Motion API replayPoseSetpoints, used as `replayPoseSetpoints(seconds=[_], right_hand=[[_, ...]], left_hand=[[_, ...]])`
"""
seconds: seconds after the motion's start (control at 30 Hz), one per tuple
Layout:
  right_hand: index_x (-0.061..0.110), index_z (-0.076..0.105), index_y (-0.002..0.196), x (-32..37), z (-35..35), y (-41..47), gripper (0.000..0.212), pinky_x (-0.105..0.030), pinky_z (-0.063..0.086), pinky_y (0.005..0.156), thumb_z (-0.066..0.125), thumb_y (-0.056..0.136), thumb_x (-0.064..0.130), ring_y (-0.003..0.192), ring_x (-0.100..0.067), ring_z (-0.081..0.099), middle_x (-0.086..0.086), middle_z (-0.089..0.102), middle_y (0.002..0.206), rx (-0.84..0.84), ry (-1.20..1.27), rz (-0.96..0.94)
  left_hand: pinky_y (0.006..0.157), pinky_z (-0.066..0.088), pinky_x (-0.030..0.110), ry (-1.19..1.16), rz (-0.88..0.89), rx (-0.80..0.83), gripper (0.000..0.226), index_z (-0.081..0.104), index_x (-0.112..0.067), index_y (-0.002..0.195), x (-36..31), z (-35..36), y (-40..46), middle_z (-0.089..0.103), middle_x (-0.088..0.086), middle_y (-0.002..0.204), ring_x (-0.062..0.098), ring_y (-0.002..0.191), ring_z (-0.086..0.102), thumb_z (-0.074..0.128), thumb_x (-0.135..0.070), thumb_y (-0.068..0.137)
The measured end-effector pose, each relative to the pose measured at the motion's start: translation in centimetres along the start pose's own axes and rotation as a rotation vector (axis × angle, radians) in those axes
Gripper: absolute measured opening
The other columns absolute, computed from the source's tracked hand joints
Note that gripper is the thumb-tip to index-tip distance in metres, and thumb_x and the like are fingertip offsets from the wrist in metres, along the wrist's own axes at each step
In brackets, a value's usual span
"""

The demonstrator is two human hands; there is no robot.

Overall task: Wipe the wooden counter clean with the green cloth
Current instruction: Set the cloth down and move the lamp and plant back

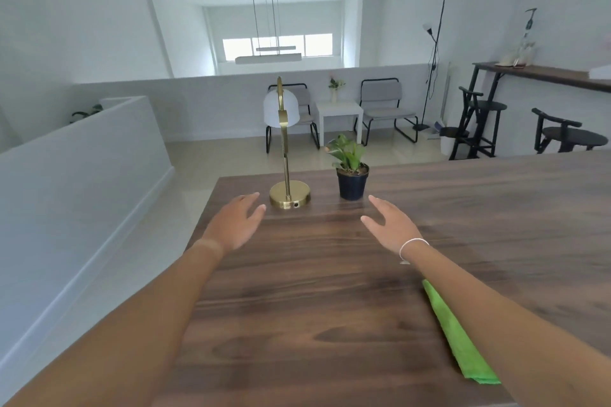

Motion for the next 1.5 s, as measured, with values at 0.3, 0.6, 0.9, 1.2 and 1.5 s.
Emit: replayPoseSetpoints(seconds=[0.3,0.6,0.9,1.2,1.5], right_hand=[[0.028,0.017,0.147,1.1,0.2,6.8,0.082,-0.038,0.026,0.112,0.060,0.081,0.050,0.142,-0.020,0.025,0.002,0.022,0.156,-0.112,0.126,0.139],[0.029,0.011,0.148,-1.7,0.9,12.9,0.097,-0.039,0.025,0.112,0.071,0.074,0.046,0.143,-0.019,0.021,0.003,0.018,0.157,-0.122,0.246,0.165],[0.029,0.009,0.148,-3.7,2.1,17.8,0.107,-0.038,0.028,0.109,0.076,0.067,0.047,0.141,-0.019,0.025,0.004,0.020,0.156,-0.068,0.289,0.104],[0.028,0.012,0.147,-4.0,4.0,19.4,0.106,-0.040,0.032,0.109,0.079,0.066,0.043,0.135,-0.021,0.034,0.000,0.033,0.149,-0.130,0.333,0.073],[0.024,0.026,0.145,-3.7,4.2,19.1,0.098,-0.035,0.033,0.107,0.079,0.064,0.044,0.131,-0.019,0.039,0.000,0.041,0.143,-0.215,0.346,0.070]], left_hand=[[0.069,0.033,0.017,-0.406,0.129,-0.225,0.029,0.040,-0.043,0.066,-4.0,-10.0,12.0,0.044,-0.020,0.075,0.005,0.075,0.046,0.034,-0.036,0.093],[0.084,0.049,0.027,-0.853,-0.027,-0.091,0.033,0.053,-0.012,0.109,-8.1,-11.3,20.1,0.056,0.006,0.111,0.023,0.100,0.057,0.041,-0.039,0.094],[0.072,0.055,0.030,-1.095,-0.104,-0.007,0.025,0.054,-0.011,0.096,-9.2,-9.5,24.4,0.063,0.008,0.096,0.022,0.080,0.065,0.044,-0.034,0.095],[0.048,0.045,0.020,-1.246,-0.153,0.008,0.032,0.059,-0.012,0.110,-9.3,-8.1,25.1,0.061,-0.008,0.057,0.008,0.044,0.047,0.038,-0.032,0.097],[0.040,0.034,0.015,-1.265,-0.160,-0.052,0.033,0.059,-0.015,0.109,-9.7,-8.0,25.0,0.041,-0.011,0.052,0.005,0.036,0.035,0.033,-0.032,0.097]])
Point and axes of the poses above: each hand's wrist, its own y-axis towards the middle knuckle, its own z-axis out of the palm, x = y × z, the point moved 5 cm from there along y, towards the middle knuckle
